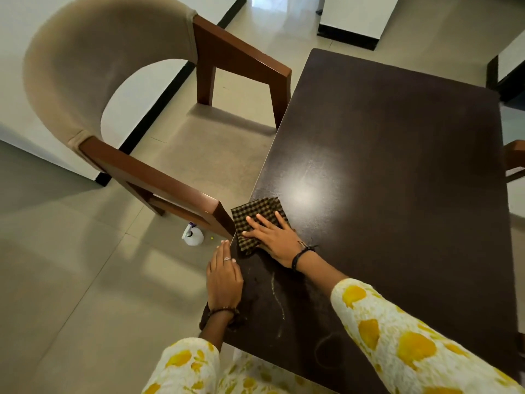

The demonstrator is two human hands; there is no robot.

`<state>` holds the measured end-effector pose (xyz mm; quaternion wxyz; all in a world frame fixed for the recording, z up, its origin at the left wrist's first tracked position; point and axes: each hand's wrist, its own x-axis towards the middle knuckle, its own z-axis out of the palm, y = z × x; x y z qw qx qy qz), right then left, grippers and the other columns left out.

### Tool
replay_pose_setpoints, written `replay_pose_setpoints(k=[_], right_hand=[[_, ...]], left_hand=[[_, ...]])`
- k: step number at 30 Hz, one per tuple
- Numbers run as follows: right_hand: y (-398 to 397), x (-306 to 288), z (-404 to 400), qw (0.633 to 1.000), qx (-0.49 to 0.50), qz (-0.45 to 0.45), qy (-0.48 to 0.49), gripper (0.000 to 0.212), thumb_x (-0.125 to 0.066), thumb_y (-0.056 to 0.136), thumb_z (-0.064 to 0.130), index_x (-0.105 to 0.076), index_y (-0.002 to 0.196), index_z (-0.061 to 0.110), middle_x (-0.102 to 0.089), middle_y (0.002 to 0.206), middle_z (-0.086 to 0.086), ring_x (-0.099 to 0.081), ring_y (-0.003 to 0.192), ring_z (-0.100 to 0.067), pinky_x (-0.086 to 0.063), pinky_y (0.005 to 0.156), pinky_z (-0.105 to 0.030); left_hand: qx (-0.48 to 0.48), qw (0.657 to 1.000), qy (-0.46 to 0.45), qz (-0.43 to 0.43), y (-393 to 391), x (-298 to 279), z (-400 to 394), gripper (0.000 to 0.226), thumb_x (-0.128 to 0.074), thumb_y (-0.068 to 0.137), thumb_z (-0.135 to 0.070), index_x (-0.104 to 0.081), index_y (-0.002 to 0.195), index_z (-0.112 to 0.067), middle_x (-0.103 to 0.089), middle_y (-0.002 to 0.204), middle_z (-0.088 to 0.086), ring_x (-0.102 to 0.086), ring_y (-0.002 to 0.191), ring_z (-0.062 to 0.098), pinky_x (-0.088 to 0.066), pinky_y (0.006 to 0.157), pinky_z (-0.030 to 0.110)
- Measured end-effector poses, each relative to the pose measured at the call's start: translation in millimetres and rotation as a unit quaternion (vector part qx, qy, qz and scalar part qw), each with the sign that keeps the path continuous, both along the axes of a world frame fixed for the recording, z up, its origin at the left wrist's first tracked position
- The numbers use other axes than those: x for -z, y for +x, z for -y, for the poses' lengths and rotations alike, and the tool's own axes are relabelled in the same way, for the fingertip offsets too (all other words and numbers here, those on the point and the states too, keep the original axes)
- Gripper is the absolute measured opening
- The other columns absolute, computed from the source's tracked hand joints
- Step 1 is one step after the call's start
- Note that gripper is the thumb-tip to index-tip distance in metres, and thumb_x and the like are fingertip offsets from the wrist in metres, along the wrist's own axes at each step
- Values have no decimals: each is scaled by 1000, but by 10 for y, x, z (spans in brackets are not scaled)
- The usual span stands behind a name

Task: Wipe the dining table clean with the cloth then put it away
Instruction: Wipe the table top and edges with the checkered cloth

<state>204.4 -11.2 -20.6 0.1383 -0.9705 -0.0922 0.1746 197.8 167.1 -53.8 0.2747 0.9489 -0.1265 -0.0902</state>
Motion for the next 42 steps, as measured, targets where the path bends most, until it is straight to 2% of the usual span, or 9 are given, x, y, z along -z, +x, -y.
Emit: replay_pose_setpoints(k=[5,9,18,22,25,31,36,39,42], right_hand=[[-383,-18,332,997,-69,21,2,46,-33,100,30,-24,145,31,-8,158,6,-2,146,-18,14,112,-43],[-962,-53,757,998,-50,20,17,48,-37,99,30,-24,145,31,-8,158,6,-2,145,-18,16,110,-41],[-2627,-139,2034,999,42,-11,-20,75,-44,90,-2,-11,146,35,12,149,14,15,138,-13,19,111,-36],[-2792,-124,2172,998,57,23,-21,86,-48,81,-11,-12,145,33,6,150,10,0,144,-21,13,112,-39],[-2561,-187,1975,996,80,3,-27,76,-39,88,-9,-11,147,30,4,156,4,0,146,-22,15,111,-35],[-1768,-119,1362,998,58,22,-10,68,-41,91,-2,-16,148,26,-5,159,-4,-6,145,-25,3,116,-43],[-1692,-74,1361,998,31,44,22,69,-45,88,-7,-22,147,22,-10,158,-5,-9,145,-23,-2,117,-39],[-2009,3,1574,989,48,118,75,73,-50,76,-18,-42,139,17,-32,151,-9,-31,139,-28,-20,117,-43],[-2487,108,1791,976,117,174,62,77,-62,59,-22,-57,127,15,-53,136,-11,-53,122,-30,-42,101,-52]], left_hand=[[41,997,51,41,-147,-74,-65,57,-24,90,-31,-31,138,-3,-38,142,17,-34,131,29,-20,110,44],[77,993,75,48,-702,-131,133,55,-22,92,-35,-29,140,-9,-31,147,11,-23,136,21,-6,113,34],[182,982,26,42,-1789,-166,1140,47,-26,95,-30,-30,141,-18,-28,148,2,-17,137,13,-6,113,32],[182,979,87,27,-1844,-101,1212,50,-12,98,-40,-26,141,-21,-32,147,3,-17,136,14,-4,112,35],[179,980,86,25,-1830,-79,1209,48,-24,95,-36,-25,141,-22,-30,148,2,-15,137,12,-3,112,34],[188,977,97,32,-1811,-70,1197,53,-9,97,-44,-27,141,-20,-30,147,2,-15,137,13,-1,112,33],[183,977,96,44,-1844,-61,1209,56,-6,96,-45,-27,141,-18,-31,148,4,-13,137,13,1,112,33],[204,972,106,52,-1944,-116,1279,48,-13,97,-39,-26,141,-22,-27,148,2,-15,137,14,-4,112,38],[333,937,86,61,-2095,-148,1402,49,-32,92,-25,-28,140,-25,-29,148,1,-20,137,16,-11,110,44]])
